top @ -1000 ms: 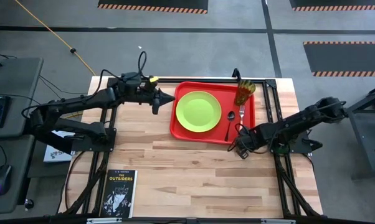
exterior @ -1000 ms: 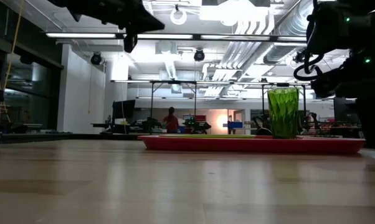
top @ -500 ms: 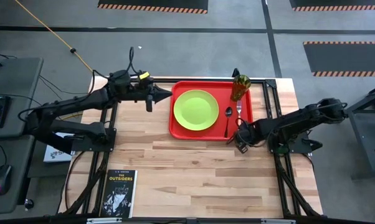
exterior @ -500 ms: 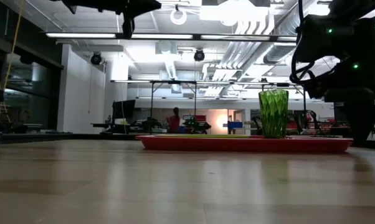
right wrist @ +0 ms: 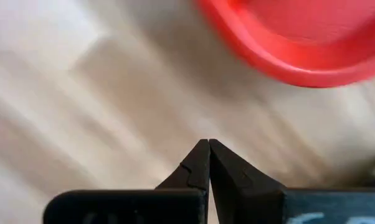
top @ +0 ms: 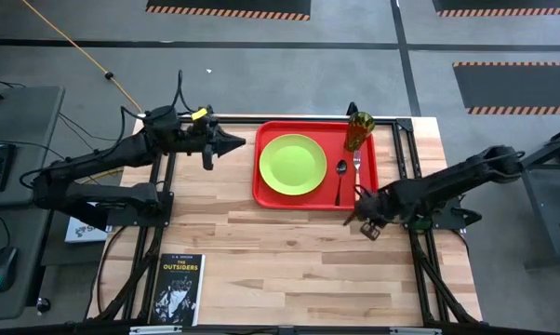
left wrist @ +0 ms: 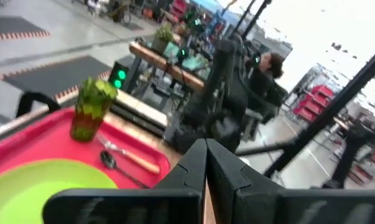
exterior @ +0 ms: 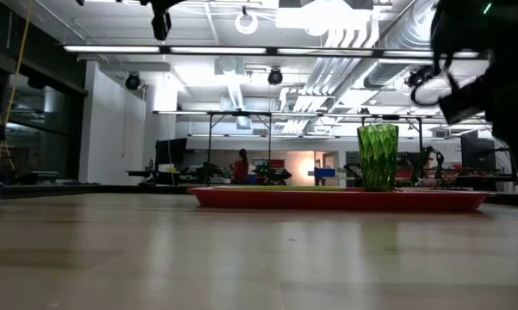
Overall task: Pick and place plate/cup/fork/spoon on tray
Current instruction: Return to Home Position
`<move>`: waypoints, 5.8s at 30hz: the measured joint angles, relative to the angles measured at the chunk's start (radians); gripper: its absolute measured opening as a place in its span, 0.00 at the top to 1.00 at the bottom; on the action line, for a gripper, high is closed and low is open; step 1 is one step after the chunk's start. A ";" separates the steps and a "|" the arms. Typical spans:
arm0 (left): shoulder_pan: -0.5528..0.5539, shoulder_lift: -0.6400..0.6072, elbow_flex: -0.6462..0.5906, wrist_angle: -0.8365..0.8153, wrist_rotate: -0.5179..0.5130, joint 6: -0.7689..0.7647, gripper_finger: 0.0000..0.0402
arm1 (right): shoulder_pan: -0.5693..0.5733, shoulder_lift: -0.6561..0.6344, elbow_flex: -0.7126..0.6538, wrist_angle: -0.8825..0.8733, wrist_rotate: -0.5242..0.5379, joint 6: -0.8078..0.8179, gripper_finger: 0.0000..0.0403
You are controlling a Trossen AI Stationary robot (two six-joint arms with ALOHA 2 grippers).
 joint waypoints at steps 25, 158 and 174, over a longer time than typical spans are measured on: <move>-0.236 -0.277 -0.343 0.218 -0.273 -0.028 1.00 | 0.012 -0.329 0.003 1.038 0.205 -0.183 1.00; -0.363 -0.916 -0.839 0.137 -0.094 0.106 1.00 | -0.178 -1.168 -0.588 0.965 0.115 -0.614 1.00; -0.391 -0.916 -0.837 0.160 -0.091 0.106 1.00 | -0.178 -1.162 -0.589 0.964 0.113 -0.614 1.00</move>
